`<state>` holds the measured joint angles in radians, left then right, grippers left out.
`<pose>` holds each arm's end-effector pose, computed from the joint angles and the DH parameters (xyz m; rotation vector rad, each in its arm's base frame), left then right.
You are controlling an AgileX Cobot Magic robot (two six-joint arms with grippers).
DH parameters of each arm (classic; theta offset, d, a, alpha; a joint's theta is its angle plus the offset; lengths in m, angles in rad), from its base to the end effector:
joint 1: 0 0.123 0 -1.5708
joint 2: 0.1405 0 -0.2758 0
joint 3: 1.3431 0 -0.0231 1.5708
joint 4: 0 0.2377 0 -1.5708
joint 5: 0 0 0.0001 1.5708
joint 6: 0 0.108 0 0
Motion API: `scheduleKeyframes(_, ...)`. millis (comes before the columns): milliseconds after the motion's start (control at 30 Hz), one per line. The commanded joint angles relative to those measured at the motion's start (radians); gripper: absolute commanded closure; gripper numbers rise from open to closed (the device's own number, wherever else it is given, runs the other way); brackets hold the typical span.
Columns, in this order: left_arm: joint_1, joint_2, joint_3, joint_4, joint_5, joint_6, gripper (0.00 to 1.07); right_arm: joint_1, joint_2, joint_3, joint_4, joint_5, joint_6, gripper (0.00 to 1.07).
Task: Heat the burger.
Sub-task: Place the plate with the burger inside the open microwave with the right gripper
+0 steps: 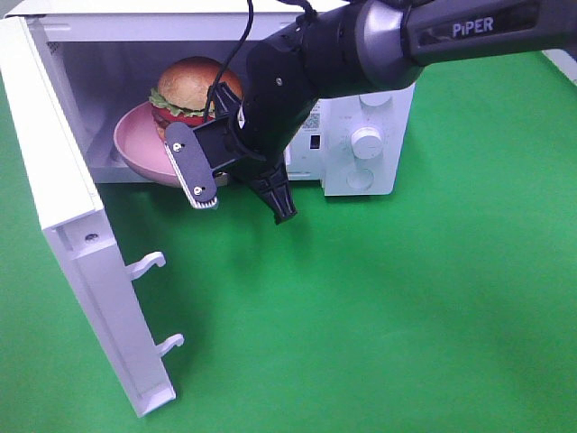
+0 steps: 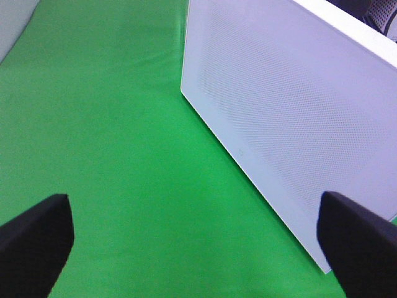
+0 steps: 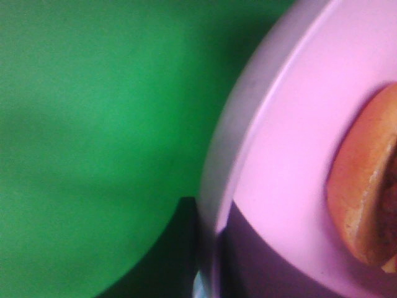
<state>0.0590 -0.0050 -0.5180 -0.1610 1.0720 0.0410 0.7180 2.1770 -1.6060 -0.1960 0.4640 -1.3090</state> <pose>0.0051 -0.0149 0.2682 -0.0075 2.0246 -0.1289 0.3616 0.3033 0.1484 -2.2641 1.1893 -0.4156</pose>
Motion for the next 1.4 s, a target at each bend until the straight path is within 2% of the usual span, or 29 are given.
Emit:
scheduleKeyframes(33, -0.003, -0.016, 0.004, -0.001, -0.008, 0.0, 0.07, -0.003, 0.012, -0.061, -0.015, -0.044, 0.008, 1.07)
scheduleKeyframes(933, -0.003, -0.016, 0.004, 0.008, -0.007, 0.0, 0.07, -0.026, 0.152, -0.268, -0.14, -0.016, 0.148, 1.07)
scheduleKeyframes(1400, -0.003, -0.016, 0.004, 0.011, -0.006, 0.0, 0.07, -0.052, 0.156, -0.269, -0.145, -0.068, 0.149, 1.04)
